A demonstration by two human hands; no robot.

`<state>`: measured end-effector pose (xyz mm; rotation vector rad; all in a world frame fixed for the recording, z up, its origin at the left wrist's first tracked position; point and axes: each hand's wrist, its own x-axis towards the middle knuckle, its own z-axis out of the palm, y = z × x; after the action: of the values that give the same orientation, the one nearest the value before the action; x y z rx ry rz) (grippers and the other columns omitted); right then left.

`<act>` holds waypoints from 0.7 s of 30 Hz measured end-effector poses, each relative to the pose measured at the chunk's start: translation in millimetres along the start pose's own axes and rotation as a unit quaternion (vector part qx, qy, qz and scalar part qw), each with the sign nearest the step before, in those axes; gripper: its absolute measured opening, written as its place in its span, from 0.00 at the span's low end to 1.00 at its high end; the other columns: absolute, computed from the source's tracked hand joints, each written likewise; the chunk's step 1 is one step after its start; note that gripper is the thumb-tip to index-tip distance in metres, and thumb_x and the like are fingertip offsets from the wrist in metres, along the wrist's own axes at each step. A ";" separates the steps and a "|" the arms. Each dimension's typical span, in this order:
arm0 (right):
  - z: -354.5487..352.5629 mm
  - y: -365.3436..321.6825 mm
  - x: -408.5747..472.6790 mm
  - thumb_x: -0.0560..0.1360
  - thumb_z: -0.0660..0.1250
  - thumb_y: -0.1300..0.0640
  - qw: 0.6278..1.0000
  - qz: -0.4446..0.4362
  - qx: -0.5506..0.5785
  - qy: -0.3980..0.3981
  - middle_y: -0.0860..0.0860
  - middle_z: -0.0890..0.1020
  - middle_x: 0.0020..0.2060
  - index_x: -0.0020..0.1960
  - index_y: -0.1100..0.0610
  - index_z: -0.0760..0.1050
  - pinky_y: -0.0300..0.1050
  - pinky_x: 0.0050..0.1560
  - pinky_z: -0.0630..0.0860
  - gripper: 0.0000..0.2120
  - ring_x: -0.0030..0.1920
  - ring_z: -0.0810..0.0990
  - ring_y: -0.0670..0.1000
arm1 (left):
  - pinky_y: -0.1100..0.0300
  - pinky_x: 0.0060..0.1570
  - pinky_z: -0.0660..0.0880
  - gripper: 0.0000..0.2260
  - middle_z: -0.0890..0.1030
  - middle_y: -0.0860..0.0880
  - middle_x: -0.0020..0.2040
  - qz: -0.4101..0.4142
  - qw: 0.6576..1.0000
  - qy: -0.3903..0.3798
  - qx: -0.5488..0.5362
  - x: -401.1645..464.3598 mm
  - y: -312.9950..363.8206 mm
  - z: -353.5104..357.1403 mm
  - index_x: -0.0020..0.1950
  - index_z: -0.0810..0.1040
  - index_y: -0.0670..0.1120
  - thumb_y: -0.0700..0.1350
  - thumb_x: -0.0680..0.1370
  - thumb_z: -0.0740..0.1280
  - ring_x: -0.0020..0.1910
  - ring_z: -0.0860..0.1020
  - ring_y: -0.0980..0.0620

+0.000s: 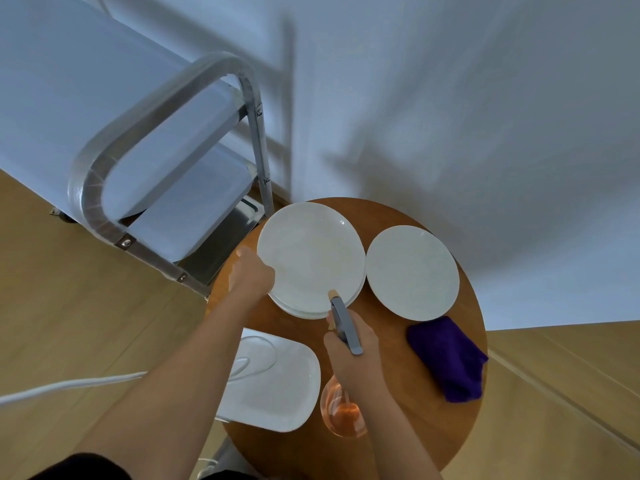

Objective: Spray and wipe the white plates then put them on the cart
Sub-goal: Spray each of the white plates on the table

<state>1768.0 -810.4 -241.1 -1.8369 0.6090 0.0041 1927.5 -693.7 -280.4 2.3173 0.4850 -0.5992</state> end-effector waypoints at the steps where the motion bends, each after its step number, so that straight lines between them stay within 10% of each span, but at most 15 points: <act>1: -0.1 -0.2 -0.1 0.73 0.64 0.68 1.000 0.003 0.002 0.003 0.41 0.70 0.24 0.35 0.50 0.68 0.27 0.29 0.68 0.15 0.27 0.70 0.39 | 0.67 0.26 0.67 0.26 0.74 0.45 0.51 0.004 1.000 -0.017 -0.022 -1.3 -1.0 -2.1 0.75 0.58 0.43 0.39 0.79 0.64 0.36 0.73 0.51; 9: -13.4 -0.6 11.1 0.75 0.64 0.62 0.996 0.069 0.029 0.054 0.50 0.70 0.29 0.35 0.53 0.69 0.31 0.28 0.66 0.12 0.29 0.67 0.47 | 0.61 0.36 0.79 0.14 0.77 0.49 0.60 -0.014 0.944 -0.078 -0.319 -44.4 -19.5 -7.5 0.57 0.76 0.51 0.34 0.76 0.67 0.53 0.78 0.46; 21: -48.3 -2.3 -4.9 0.73 0.64 0.65 0.997 0.065 0.010 0.035 0.45 0.71 0.28 0.36 0.50 0.68 0.28 0.26 0.67 0.13 0.28 0.69 0.44 | 0.59 0.41 0.81 0.18 0.79 0.50 0.59 0.005 0.893 -0.099 -0.440 -83.2 15.0 19.3 0.64 0.76 0.50 0.35 0.76 0.68 0.55 0.79 0.45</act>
<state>1750.7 -850.7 -220.4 -1.7809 0.7746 0.0211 1860.8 -732.1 -240.4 1.3795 0.5077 -0.4641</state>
